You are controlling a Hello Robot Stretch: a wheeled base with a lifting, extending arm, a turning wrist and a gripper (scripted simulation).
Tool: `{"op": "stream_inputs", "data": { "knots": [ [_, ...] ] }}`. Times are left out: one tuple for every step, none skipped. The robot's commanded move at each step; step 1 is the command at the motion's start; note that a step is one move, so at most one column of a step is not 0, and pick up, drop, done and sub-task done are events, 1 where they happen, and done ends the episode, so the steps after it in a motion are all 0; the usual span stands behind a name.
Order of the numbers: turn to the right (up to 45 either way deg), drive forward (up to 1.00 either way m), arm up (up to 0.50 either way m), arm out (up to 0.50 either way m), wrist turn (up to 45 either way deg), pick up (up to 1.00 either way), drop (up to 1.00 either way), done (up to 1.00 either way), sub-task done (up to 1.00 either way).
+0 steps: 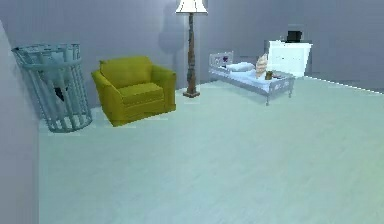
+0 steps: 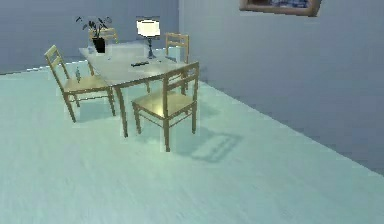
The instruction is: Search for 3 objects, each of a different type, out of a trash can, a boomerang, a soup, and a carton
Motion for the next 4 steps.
{"op": "stream_inputs", "data": {
  "knots": [
    [0.0,0.55,0.0,0.0,0.0,0.0,0.0,0.0,0.0],
    [-39.0,0.0,0.0,0.0,0.0,0.0,0.0,0.0,0.0],
    [0.0,1.0,0.0,0.0,0.0,0.0,0.0,0.0,0.0],
    [0.0,0.65,0.0,0.0,0.0,0.0,0.0,0.0,0.0]
  ]
}}
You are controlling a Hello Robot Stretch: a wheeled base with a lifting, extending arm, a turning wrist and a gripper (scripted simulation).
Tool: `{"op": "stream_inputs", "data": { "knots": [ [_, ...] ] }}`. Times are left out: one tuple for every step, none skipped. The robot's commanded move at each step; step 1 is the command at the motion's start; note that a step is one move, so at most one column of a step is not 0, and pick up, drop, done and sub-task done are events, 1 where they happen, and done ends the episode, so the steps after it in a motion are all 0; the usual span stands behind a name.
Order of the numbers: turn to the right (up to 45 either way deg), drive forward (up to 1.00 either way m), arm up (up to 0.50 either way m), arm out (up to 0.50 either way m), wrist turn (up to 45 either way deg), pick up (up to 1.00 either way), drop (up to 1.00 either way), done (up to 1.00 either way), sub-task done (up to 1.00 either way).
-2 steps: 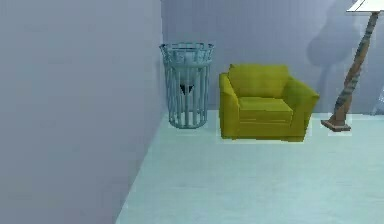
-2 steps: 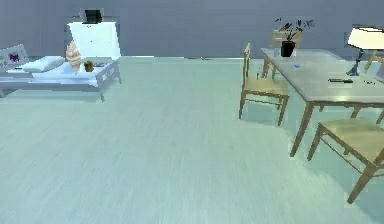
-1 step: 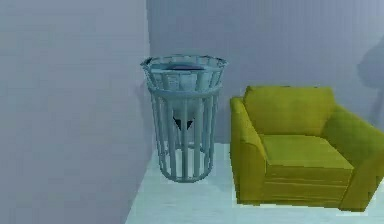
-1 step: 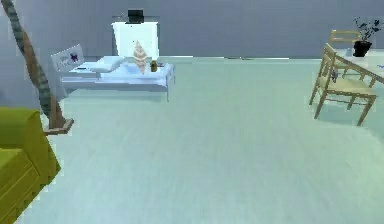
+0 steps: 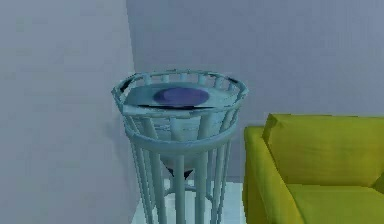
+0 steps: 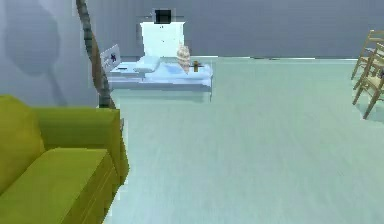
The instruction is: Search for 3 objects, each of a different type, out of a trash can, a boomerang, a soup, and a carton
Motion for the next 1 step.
{"op": "stream_inputs", "data": {
  "knots": [
    [0.0,0.0,0.0,0.0,0.0,0.0,0.0,0.0,1.0]
  ]
}}
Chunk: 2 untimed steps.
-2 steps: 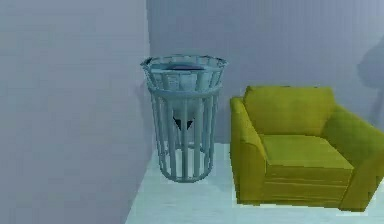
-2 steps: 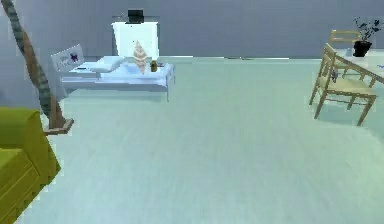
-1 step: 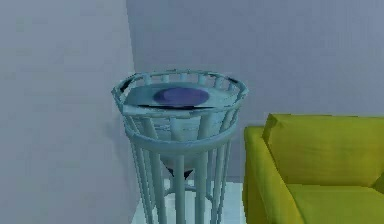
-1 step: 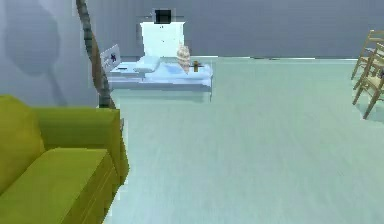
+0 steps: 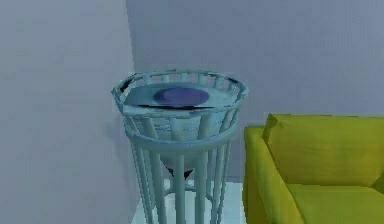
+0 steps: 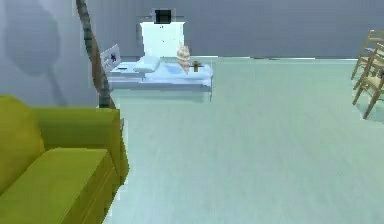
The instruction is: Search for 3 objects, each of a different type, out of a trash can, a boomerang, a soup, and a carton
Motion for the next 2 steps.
{"op": "stream_inputs", "data": {
  "knots": [
    [45.0,0.0,0.0,0.0,0.0,0.0,0.0,0.0,0.0],
    [45.0,0.0,0.0,0.0,0.0,0.0,0.0,0.0,0.0]
  ]
}}
